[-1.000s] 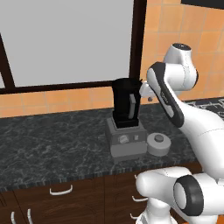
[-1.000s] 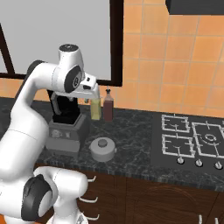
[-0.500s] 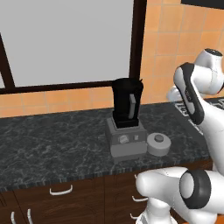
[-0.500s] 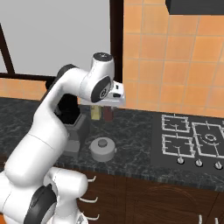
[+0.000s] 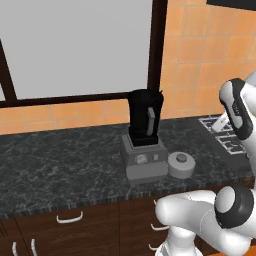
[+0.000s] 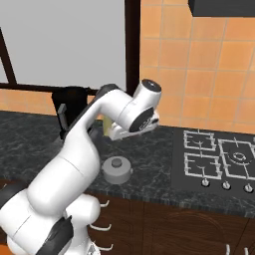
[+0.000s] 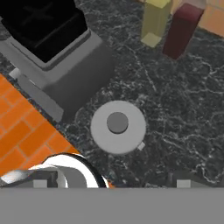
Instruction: Close the lid blender by securely placing the lid on top.
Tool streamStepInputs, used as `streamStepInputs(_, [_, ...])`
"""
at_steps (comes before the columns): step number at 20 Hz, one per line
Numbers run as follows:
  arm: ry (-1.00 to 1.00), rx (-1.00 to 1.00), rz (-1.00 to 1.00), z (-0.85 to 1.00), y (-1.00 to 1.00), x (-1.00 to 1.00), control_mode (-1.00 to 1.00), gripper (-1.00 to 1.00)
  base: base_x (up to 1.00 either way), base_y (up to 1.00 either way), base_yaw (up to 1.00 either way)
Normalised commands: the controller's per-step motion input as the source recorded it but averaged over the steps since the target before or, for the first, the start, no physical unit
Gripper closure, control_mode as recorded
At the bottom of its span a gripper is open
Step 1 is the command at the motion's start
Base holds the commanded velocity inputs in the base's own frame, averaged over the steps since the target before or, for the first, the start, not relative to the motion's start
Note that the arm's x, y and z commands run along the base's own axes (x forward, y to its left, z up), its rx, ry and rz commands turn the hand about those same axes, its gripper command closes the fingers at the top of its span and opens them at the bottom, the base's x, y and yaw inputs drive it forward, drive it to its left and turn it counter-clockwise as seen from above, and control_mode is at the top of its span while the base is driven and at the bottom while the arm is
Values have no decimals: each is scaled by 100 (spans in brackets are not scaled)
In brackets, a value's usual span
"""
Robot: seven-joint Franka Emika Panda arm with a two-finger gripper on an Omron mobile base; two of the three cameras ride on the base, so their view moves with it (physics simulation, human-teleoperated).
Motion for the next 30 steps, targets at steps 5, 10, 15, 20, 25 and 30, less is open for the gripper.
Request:
streamStepInputs(5, [-5,7,40,-38,0,0,-100,-100,0,0,0])
streamStepInputs(10, [-3,8,22,-39,26,0,-100,-100,0,0,0])
streamStepInputs(15, [-7,0,17,-45,52,0,-100,-100,0,0,0])
streamStepInputs(20, [-5,-7,16,-45,48,0,-100,-100,0,0,0])
streamStepInputs(25, [0,-2,12,-28,7,1,-100,-100,0,0,0])
streamStepInputs(30, [0,2,9,-9,2,1,-100,-100,0,0,0])
